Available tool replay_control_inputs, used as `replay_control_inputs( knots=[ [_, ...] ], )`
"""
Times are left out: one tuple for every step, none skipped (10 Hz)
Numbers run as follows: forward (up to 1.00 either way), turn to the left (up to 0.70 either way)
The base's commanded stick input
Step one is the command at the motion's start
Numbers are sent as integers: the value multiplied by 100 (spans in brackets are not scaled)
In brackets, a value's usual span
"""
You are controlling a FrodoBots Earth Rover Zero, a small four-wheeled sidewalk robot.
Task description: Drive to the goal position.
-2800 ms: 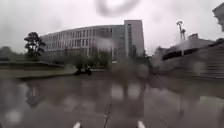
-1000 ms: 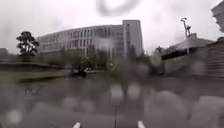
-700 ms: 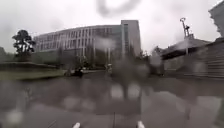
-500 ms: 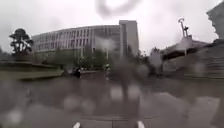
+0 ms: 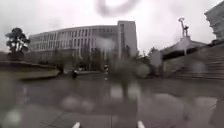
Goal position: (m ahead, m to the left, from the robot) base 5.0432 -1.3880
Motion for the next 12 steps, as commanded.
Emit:
replay_control_inputs(
  knots=[
    [69, 0],
    [69, -1],
    [69, -12],
    [69, -14],
    [69, -14],
    [69, -14],
    [69, -8],
    [69, -1],
    [69, 0],
    [69, 0],
    [69, 0],
    [69, 0]
  ],
)
